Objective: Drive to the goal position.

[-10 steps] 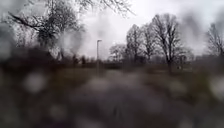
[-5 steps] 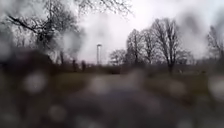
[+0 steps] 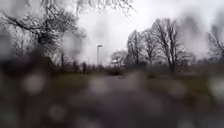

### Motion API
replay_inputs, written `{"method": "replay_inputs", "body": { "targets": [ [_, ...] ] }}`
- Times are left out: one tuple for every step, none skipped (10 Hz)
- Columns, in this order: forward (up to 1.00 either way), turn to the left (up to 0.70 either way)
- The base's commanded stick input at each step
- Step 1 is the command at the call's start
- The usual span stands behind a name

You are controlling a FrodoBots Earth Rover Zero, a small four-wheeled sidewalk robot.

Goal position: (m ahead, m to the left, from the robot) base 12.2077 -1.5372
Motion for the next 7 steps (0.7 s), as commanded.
{"method": "replay_inputs", "body": {
  "targets": [
    [0.85, 0.00],
    [0.85, 0.00],
    [0.85, 0.00],
    [0.85, 0.00],
    [0.85, 0.00],
    [0.85, 0.00],
    [0.85, 0.00]
  ]
}}
